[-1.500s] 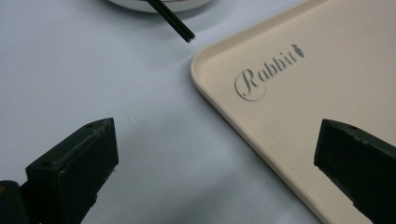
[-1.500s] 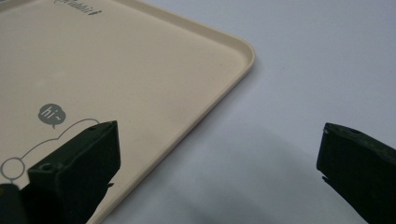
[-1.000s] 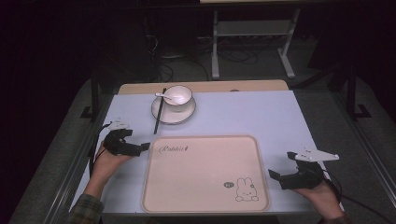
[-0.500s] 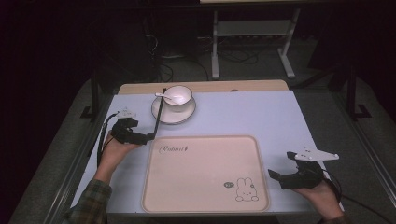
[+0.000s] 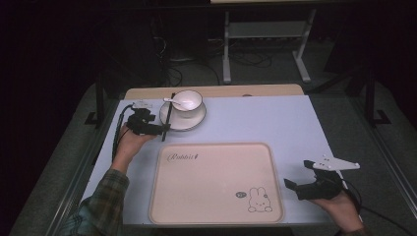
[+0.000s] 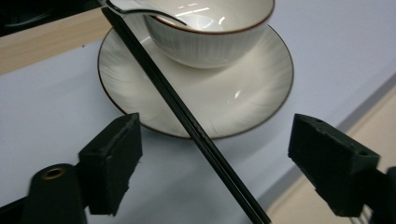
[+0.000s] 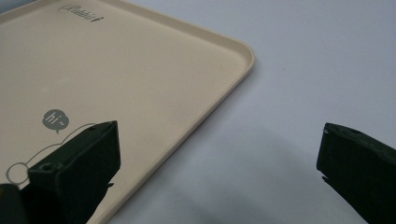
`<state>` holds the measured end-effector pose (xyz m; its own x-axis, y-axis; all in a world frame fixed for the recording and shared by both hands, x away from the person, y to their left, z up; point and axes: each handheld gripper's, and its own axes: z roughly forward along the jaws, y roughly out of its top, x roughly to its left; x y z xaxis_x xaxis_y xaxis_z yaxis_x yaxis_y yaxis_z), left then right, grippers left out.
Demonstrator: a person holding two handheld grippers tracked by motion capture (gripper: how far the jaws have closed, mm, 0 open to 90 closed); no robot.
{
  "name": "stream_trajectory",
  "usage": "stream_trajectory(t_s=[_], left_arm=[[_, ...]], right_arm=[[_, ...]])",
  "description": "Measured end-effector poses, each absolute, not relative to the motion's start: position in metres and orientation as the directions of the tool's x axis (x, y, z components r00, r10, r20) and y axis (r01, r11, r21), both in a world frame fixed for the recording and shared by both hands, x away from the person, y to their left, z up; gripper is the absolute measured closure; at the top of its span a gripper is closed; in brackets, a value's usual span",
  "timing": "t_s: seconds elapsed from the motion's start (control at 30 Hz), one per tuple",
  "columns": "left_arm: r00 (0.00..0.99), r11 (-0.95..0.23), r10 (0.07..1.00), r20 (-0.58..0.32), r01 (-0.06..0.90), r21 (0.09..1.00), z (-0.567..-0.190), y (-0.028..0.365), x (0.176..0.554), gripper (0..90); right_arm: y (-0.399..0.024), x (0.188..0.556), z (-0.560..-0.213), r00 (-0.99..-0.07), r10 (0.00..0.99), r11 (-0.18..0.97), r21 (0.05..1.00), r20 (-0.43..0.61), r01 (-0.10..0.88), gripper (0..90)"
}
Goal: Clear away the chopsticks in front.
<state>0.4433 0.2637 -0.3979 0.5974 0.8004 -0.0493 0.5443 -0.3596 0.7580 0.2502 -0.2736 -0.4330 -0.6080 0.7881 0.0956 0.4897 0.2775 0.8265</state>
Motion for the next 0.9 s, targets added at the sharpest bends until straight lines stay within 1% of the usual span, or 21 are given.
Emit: stream_trajectory(t_s=[0.1,0.13,0.17,0.2,0.23,0.3,0.33,0.37,0.4,0.5,0.53,0.57,0.83,0.9], left_arm=[[0.590,-0.361,0.806,-0.042,0.547,0.755,-0.399,0.261,0.449,23.5],[0.585,-0.359,0.810,-0.039,0.548,0.755,-0.399,0.260,0.451,23.5],[0.569,-0.360,0.821,-0.032,0.560,0.746,-0.402,0.257,0.457,27.7],[0.569,-0.360,0.821,-0.032,0.560,0.746,-0.402,0.257,0.457,30.0],[0.565,-0.362,0.825,-0.025,0.563,0.743,-0.403,0.256,0.459,30.0],[0.555,-0.361,0.831,-0.017,0.562,0.744,-0.404,0.253,0.462,35.9],[0.550,-0.366,0.835,-0.008,0.568,0.737,-0.406,0.250,0.466,40.6],[0.550,-0.366,0.835,-0.008,0.568,0.737,-0.406,0.250,0.466,42.7],[0.543,-0.371,0.840,0.005,0.568,0.734,-0.407,0.248,0.468,42.7],[0.534,-0.371,0.846,0.008,0.577,0.728,-0.411,0.246,0.472,50.1],[0.529,-0.371,0.848,0.006,0.586,0.720,-0.413,0.245,0.473,54.2],[0.528,-0.376,0.849,0.010,0.591,0.714,-0.414,0.245,0.474,54.2],[0.513,-0.386,0.858,0.030,0.605,0.696,-0.418,0.239,0.478,64.9],[0.508,-0.391,0.860,0.040,0.608,0.691,-0.419,0.238,0.480,66.1]], right_arm=[[-0.274,0.250,-0.433,-0.609,0.788,0.277,0.827,0.097,0.489,0.0],[-0.274,0.250,-0.433,-0.609,0.788,0.277,0.827,0.097,0.489,0.0],[-0.274,0.250,-0.433,-0.610,0.787,0.277,0.827,0.096,0.489,0.0],[-0.274,0.250,-0.433,-0.610,0.787,0.277,0.827,0.096,0.489,0.0],[-0.274,0.250,-0.433,-0.610,0.786,0.277,0.827,0.097,0.489,0.0],[-0.274,0.250,-0.433,-0.611,0.786,0.277,0.828,0.098,0.488,0.0],[-0.274,0.249,-0.433,-0.611,0.786,0.276,0.827,0.099,0.489,0.0],[-0.274,0.249,-0.433,-0.611,0.786,0.275,0.828,0.100,0.489,0.0],[-0.274,0.249,-0.433,-0.611,0.786,0.275,0.828,0.100,0.489,0.0],[-0.275,0.249,-0.433,-0.610,0.786,0.273,0.828,0.102,0.490,0.0],[-0.275,0.249,-0.433,-0.610,0.785,0.272,0.828,0.103,0.491,0.0],[-0.275,0.249,-0.433,-0.610,0.785,0.272,0.828,0.103,0.491,0.0],[-0.276,0.247,-0.433,-0.610,0.785,0.267,0.830,0.108,0.490,0.0],[-0.276,0.247,-0.433,-0.610,0.785,0.266,0.830,0.109,0.490,0.0]])
